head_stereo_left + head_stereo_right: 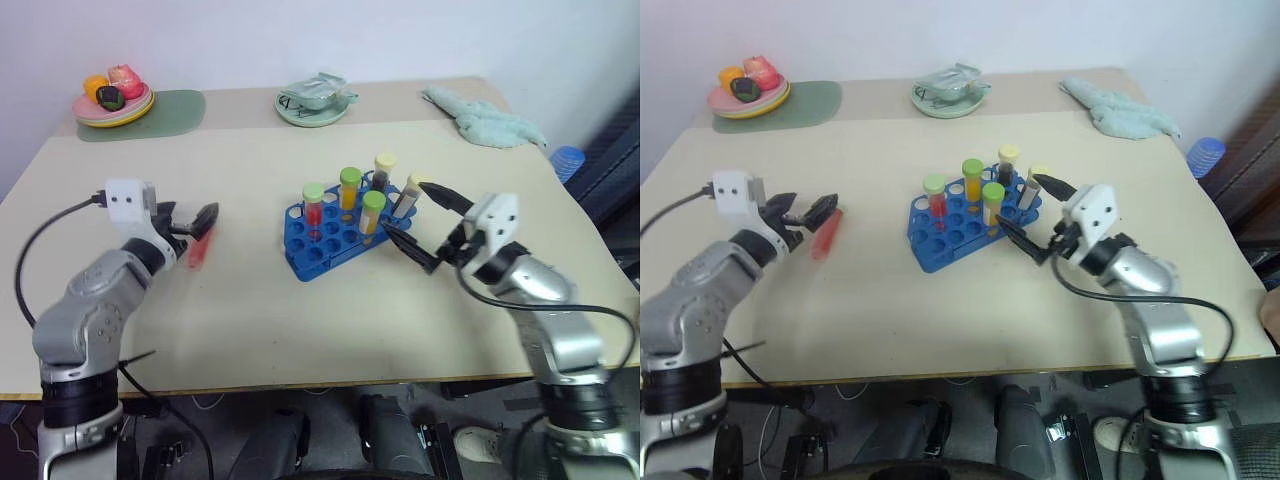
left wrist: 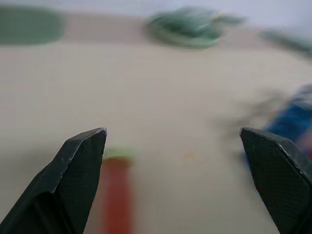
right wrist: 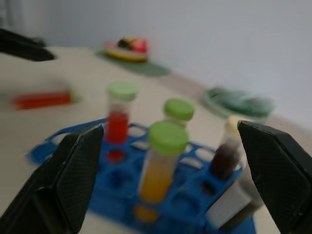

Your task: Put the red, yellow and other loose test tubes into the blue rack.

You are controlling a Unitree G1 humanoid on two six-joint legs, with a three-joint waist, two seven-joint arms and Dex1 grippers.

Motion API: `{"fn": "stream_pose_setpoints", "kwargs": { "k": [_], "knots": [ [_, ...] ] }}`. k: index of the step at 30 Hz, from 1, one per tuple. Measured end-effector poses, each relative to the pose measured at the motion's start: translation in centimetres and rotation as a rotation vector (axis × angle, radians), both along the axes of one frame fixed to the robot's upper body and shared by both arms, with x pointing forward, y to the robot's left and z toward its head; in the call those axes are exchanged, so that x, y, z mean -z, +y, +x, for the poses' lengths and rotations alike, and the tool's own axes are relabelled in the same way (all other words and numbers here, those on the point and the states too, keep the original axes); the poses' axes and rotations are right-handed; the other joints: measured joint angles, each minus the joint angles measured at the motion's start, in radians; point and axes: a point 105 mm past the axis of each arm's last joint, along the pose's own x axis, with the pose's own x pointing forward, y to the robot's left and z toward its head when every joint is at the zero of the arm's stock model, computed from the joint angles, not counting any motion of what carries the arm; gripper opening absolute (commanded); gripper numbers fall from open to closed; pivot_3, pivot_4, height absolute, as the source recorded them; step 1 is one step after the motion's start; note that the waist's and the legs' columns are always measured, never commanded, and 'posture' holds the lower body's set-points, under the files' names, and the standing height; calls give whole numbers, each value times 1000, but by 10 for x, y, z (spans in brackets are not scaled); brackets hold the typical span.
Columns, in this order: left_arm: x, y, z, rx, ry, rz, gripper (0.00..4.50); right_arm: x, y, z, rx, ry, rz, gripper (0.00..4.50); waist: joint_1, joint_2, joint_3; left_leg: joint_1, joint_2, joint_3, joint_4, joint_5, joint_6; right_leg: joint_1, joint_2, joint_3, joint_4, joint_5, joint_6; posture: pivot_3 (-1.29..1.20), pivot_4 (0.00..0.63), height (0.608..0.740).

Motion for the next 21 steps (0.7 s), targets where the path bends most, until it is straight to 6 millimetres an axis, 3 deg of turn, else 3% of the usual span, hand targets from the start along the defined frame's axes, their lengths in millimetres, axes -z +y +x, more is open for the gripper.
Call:
{"fn": "stream_pose_setpoints", "kwargs": {
  "k": [2,6,13,21],
  "knots": [
    [-5,8,8,-42,90,23,4500,-8,-6,-10,-48,50,-52,4473,1,-1,0,0,0,0,0,0,0,0,0,0,0,0,0,0,150,740],
    [-10,6,30,-105,287,-53,4500,-21,-13,-28,-149,157,-145,4473,9,-3,0,0,0,0,0,-1,1,1,0,-2,-3,0,0,0,150,740],
    [18,4,47,-191,640,-57,4500,-42,-4,-39,-287,216,-202,4473,9,-4,1,-2,0,0,-1,-1,1,0,-1,-2,-5,0,1,0,150,740],
    [28,0,56,-196,748,-26,4500,-43,4,-38,-345,223,-233,4473,10,-5,2,-3,0,0,0,-1,1,-1,-2,-2,-6,1,1,0,150,740]
  ]
}}
